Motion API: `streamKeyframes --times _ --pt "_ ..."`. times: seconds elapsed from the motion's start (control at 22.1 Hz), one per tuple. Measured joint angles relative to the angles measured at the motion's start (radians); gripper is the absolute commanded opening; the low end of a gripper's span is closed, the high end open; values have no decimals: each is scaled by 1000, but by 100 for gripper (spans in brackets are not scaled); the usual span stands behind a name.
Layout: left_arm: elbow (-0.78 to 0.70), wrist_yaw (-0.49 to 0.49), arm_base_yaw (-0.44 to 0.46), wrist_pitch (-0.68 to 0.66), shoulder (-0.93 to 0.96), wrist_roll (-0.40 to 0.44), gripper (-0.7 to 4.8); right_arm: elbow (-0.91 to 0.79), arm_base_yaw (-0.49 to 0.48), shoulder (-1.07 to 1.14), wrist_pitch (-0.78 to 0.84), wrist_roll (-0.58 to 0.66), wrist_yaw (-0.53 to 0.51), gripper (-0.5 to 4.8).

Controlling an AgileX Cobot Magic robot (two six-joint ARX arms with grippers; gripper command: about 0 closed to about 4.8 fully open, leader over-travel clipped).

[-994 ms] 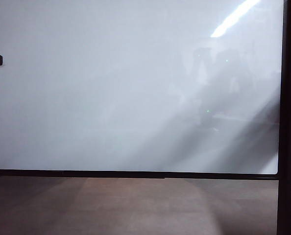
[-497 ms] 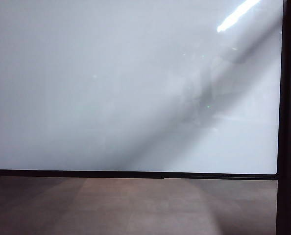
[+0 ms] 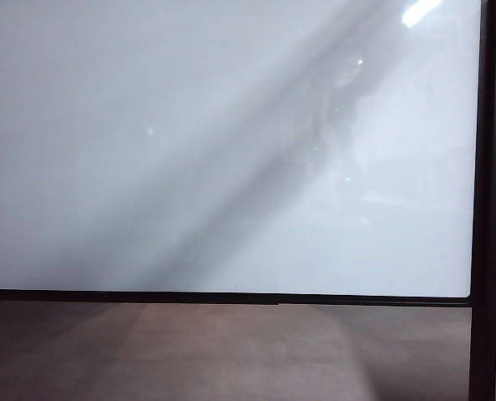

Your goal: Reach to the right to find the marker pen, pick it up, and write the number 8 on the whiteboard.

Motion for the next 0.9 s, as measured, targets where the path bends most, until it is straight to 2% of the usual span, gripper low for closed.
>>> streamKeyframes --times 0.14,0.27,0.36,0.45,0.54,0.72,0.9 --pt "0 0 0 -77 0 0 -5 -2 78 -61 -92 -19 -6 -5" --pt "0 21 -5 -82 0 0 -5 -13 159 -101 -136 -26 14 -5" --pt "0 90 -13 -37 2 0 -5 -42 205 -128 -160 -52 54 -5" --pt "10 208 -34 106 2 0 -5 -51 222 -132 -177 -68 91 -5" --pt "82 264 -52 122 2 0 -5 -51 249 -121 -198 -71 108 -5" --pt "265 270 -60 89 12 0 -5 -51 279 -57 -175 -71 126 -5" --pt "440 270 -60 71 87 0 -5 -50 389 65 -68 -72 167 -5"
